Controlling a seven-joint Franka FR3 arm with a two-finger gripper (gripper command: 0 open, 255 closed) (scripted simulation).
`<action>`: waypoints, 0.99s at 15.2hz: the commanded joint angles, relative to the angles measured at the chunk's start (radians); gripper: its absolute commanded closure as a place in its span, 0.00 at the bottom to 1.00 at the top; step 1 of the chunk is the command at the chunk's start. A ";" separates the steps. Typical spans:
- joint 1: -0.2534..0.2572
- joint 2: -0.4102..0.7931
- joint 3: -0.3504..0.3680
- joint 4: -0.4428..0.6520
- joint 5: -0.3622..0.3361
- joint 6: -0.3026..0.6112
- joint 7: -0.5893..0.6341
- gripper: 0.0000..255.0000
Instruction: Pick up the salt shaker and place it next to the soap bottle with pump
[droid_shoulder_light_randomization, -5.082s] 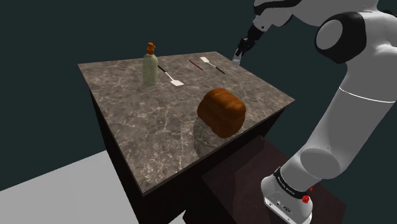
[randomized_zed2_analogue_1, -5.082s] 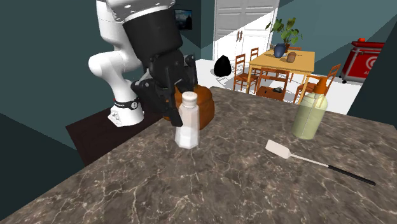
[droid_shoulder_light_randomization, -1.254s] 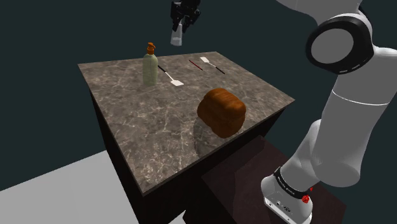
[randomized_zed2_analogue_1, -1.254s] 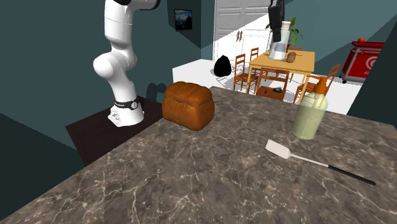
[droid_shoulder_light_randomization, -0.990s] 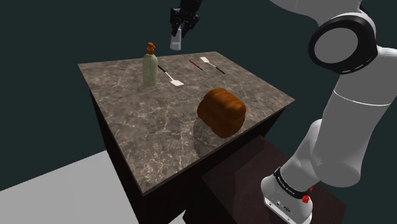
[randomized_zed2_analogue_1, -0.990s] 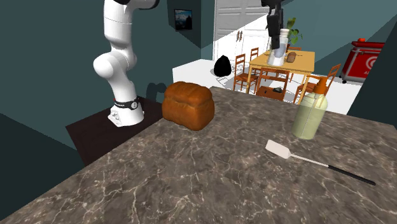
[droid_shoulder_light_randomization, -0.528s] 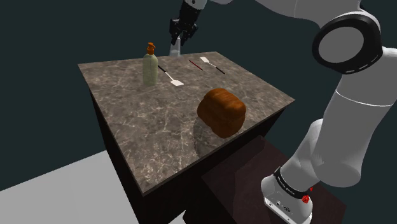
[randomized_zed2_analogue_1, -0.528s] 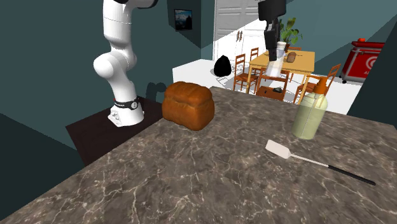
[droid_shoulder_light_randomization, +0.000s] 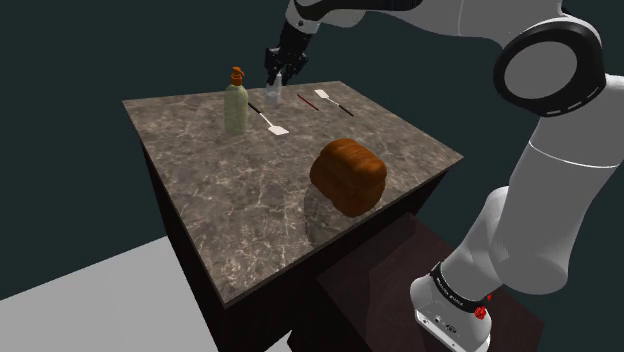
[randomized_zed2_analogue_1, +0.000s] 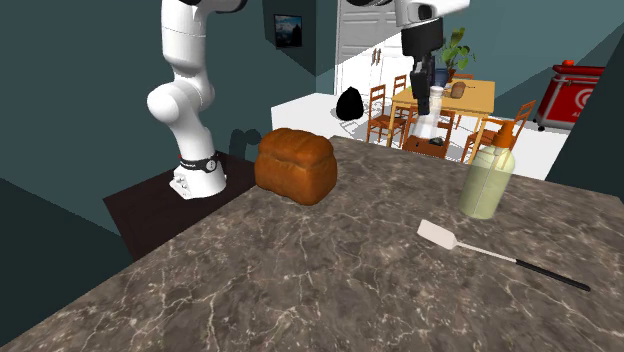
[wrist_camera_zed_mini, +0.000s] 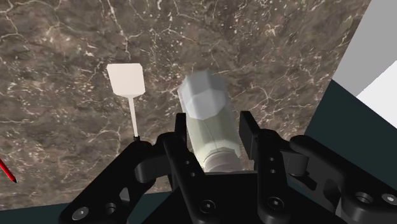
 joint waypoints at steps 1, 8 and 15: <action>-0.001 0.005 0.001 -0.021 0.004 0.027 -0.006 1.00; 0.000 0.018 0.005 -0.098 0.016 0.115 -0.020 1.00; -0.001 0.040 0.010 -0.161 0.033 0.199 -0.038 1.00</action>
